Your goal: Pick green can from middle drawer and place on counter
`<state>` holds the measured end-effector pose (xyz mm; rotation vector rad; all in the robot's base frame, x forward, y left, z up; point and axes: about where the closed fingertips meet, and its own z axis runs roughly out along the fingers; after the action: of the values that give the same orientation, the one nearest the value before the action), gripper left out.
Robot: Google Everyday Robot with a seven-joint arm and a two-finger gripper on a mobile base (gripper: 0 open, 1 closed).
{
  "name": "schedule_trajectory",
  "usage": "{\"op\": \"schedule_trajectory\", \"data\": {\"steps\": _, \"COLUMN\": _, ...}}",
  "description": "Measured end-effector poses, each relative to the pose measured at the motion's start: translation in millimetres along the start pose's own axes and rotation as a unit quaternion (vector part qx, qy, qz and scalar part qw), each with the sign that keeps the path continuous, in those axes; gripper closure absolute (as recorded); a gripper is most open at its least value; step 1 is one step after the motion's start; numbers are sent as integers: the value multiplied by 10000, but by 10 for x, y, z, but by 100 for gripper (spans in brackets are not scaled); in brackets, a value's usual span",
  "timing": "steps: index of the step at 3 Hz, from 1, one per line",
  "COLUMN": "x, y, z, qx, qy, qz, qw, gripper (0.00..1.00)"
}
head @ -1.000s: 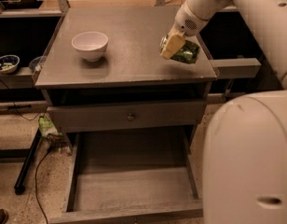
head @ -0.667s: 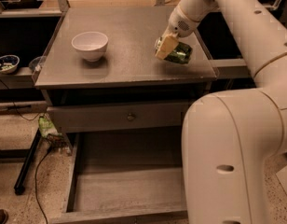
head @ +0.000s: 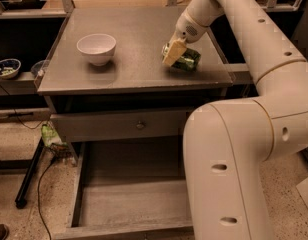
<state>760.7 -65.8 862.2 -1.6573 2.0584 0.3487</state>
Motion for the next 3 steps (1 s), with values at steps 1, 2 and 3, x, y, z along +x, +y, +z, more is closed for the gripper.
{"op": "schedule_trajectory", "data": {"steps": 1, "x": -6, "y": 15, "z": 111, "qx": -160, "qy": -21, "qz": -17, "qw": 9999, "gripper": 100}}
{"op": "schedule_trajectory", "data": {"steps": 2, "x": -18, "y": 36, "z": 182, "qx": -270, "qy": -33, "qz": -47, "qw": 9996, "gripper": 100}}
{"op": "schedule_trajectory", "data": {"steps": 3, "x": -51, "y": 40, "z": 219, "qx": -311, "qy": -73, "qz": -165, "qw": 9994, "gripper": 100}}
